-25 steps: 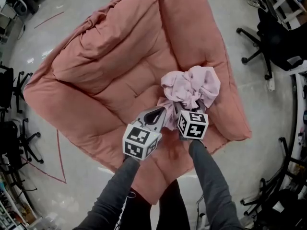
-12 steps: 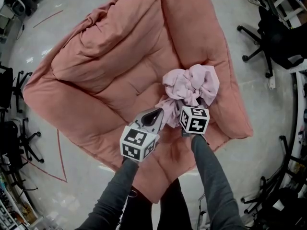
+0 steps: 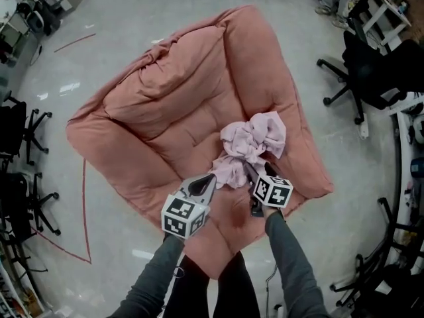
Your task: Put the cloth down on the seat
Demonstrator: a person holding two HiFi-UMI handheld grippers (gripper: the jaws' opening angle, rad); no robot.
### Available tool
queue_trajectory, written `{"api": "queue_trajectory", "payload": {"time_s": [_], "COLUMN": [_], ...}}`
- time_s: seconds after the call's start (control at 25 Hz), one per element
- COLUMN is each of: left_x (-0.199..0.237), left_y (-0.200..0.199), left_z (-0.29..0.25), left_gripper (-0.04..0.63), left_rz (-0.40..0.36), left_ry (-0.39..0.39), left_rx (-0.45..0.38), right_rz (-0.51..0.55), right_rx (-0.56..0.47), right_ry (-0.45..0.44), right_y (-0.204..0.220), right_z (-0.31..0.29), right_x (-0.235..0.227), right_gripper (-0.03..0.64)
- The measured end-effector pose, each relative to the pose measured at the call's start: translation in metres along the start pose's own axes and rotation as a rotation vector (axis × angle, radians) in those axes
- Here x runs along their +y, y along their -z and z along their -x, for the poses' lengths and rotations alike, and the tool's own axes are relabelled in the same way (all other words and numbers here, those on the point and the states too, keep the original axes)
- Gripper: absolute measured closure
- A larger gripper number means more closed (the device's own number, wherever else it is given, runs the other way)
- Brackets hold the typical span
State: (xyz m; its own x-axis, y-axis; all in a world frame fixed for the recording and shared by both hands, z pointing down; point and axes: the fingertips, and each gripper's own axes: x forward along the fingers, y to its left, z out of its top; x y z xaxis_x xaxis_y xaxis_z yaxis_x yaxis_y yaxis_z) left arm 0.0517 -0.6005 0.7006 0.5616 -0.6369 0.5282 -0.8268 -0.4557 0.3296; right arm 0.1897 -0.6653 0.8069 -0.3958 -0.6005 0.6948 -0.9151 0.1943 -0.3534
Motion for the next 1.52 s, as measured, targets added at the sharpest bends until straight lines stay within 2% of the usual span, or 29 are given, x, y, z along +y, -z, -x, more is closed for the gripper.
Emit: {"api": "queue_trajectory", "payload": {"time_s": [0.28,0.52,0.64,0.68,0.72,0.8,0.88,1.04,1.16,1.32,1.52], "left_x": [-0.035,-0.068,-0.084,-0.089,-0.093,-0.102,-0.111,-0.125,-0.133,-0.147,-0.156], "left_y": [-0.021,-0.041,-0.051,-0.055,-0.06,-0.068,-0.074,-0.076,-0.079,-0.08,-0.081], "left_z": [0.052,0.087,0.105,0.111,0.116,0.126,0.135,0.151,0.162,0.167,0.171], "left_gripper": [0.589,0.589,0.589,0.589,0.589,0.589,0.589,0.589,0.589,0.589,0.589], "left_rz": [0.006,0.023,0.028,0.032,0.036,0.044,0.041,0.033,0.033,0.034,-0.001], "left_ry": [0.023,0.045,0.052,0.057,0.063,0.082,0.092,0.103,0.12,0.151,0.153], "left_rx": [-0.008,-0.035,-0.057,-0.066,-0.077,-0.096,-0.111,-0.123,-0.134,-0.144,-0.152], "right_rz": [-0.103,-0.248,-0.311,-0.324,-0.334,-0.349,-0.348,-0.299,-0.251,-0.243,-0.285], "right_rx": [-0.046,-0.191,-0.267,-0.29,-0.315,-0.359,-0.381,-0.425,-0.439,-0.427,-0.427], "right_ry": [-0.114,-0.24,-0.344,-0.378,-0.402,-0.419,-0.439,-0.542,-0.548,-0.572,-0.488], "right_y": [-0.005,-0.028,-0.041,-0.046,-0.052,-0.061,-0.067,-0.077,-0.078,-0.072,-0.058], "right_z": [0.074,0.146,0.185,0.198,0.21,0.232,0.254,0.3,0.319,0.333,0.33], "right_x": [0.027,0.071,0.1,0.108,0.115,0.123,0.128,0.151,0.16,0.173,0.166], "right_gripper": [0.325,0.327,0.33,0.343,0.391,0.55,0.567,0.587,0.591,0.591,0.601]}}
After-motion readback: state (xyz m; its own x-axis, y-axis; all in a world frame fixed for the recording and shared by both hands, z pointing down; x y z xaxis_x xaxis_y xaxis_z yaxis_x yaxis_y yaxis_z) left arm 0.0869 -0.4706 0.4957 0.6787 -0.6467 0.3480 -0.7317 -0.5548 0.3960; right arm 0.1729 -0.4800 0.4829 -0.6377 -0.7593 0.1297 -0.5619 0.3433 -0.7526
